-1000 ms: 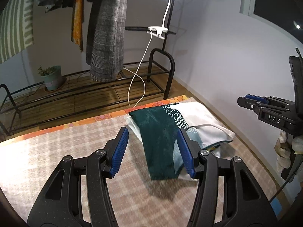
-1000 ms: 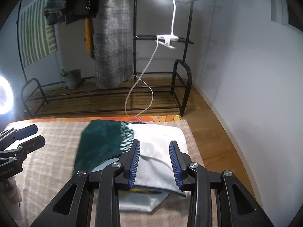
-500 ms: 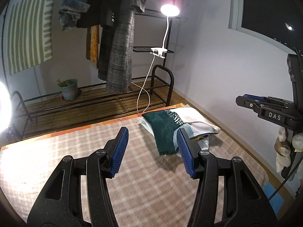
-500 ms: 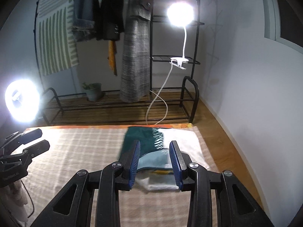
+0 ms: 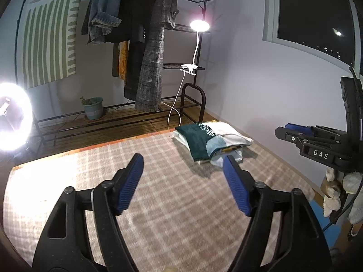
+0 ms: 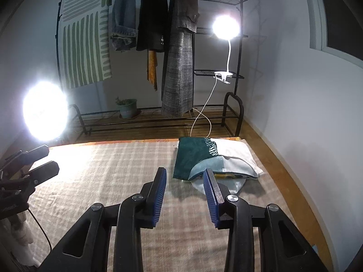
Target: Fold small clothes
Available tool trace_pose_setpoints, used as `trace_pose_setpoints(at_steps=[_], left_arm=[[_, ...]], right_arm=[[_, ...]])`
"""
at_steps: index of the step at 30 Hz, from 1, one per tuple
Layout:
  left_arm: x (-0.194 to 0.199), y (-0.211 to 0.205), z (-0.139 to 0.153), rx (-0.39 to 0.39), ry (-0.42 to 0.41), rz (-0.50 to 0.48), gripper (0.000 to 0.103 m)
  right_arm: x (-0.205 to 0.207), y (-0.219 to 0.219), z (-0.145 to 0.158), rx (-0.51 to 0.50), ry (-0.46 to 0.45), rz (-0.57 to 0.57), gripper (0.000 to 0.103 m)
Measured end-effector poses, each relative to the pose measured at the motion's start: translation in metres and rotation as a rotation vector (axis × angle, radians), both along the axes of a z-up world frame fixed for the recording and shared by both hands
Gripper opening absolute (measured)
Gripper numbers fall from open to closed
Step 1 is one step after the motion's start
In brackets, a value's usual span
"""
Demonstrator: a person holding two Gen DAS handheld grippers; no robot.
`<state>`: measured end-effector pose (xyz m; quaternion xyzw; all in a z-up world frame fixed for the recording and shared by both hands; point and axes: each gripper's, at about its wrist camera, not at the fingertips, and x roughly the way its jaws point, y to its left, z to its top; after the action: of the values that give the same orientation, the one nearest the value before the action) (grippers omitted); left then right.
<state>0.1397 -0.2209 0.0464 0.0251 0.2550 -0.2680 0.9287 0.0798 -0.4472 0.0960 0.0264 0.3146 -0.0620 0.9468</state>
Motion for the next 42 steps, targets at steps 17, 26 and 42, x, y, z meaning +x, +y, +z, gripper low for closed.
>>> trace_pose_setpoints(at_steps=[17, 26, 42], left_arm=[[-0.033, 0.034, -0.053, 0.059, -0.023, 0.019, 0.095], [-0.036, 0.037, -0.062, 0.107, -0.032, 0.017, 0.103], [-0.032, 0.039, -0.069, 0.128, 0.047, 0.03, 0.103]], right_arm=[[-0.024, 0.038, -0.053, 0.046, -0.091, -0.073, 0.097], [-0.013, 0.046, -0.072, 0.056, -0.07, -0.068, 0.103], [-0.006, 0.06, -0.079, 0.033, -0.061, -0.034, 0.103]])
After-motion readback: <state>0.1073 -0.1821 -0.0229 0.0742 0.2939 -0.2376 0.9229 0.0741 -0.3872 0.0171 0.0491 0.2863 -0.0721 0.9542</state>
